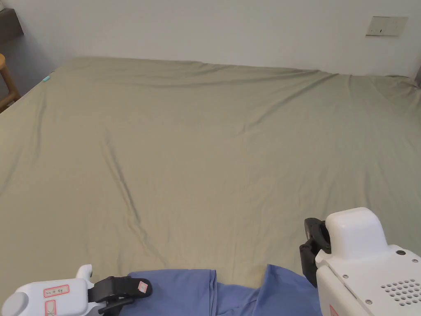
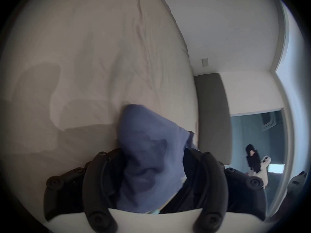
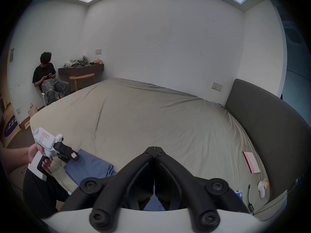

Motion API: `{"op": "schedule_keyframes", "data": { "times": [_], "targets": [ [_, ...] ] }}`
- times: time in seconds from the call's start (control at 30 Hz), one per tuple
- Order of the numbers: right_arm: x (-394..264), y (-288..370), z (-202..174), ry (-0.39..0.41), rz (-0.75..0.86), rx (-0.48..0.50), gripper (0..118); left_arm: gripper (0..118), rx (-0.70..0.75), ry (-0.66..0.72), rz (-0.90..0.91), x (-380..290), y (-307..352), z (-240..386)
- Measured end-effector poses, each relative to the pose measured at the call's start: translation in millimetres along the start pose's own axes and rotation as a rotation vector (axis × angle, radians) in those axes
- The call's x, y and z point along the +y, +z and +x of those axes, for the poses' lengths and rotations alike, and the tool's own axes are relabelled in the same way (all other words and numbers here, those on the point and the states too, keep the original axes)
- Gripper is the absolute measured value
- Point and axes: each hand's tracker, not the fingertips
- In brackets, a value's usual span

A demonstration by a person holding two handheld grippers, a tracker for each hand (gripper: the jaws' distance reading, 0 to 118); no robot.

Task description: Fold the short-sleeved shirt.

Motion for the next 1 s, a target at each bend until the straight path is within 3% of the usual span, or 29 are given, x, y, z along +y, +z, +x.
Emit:
{"op": "schedule_keyframes", "data": {
  "times": [0.03,0.1,0.17,0.2,0.23,0.33,0.7,1.0],
  "targets": [
    [0.3,-0.1,-0.2,-0.001,0.0,0.0,2,65,-0.038,0.004,-0.005,-2.6,-4.9,1.5],
    [1.2,-0.4,0.0,-0.003,-0.001,0.0,2,18,0.019,-0.002,-0.043,-9.0,-21.2,3.6],
    [2.1,-0.1,0.1,-0.002,0.0,0.002,2,17,0.208,-0.1,-0.051,-3.0,-30.5,-13.1],
    [2.6,0.2,0.3,0.001,0.0,0.0,2,17,0.088,-0.078,-0.018,-1.7,-25.5,-13.1],
    [2.9,0.8,0.5,0.005,0.001,-0.002,2,17,0.103,-0.058,-0.013,-0.1,-21.2,-10.3],
    [3.6,1.7,2.0,0.007,0.003,-0.007,2,17,0.232,-0.181,0.026,-3.6,-15.7,4.9],
    [6.7,7.6,6.6,0.0,0.017,-0.021,2,17,0.585,-0.4,0.134,-2.3,25.9,58.8],
    [8.7,11.7,9.8,-0.017,0.039,-0.021,2,17,0.953,-0.443,0.3,9.7,116.0,100.2]
  ]
}}
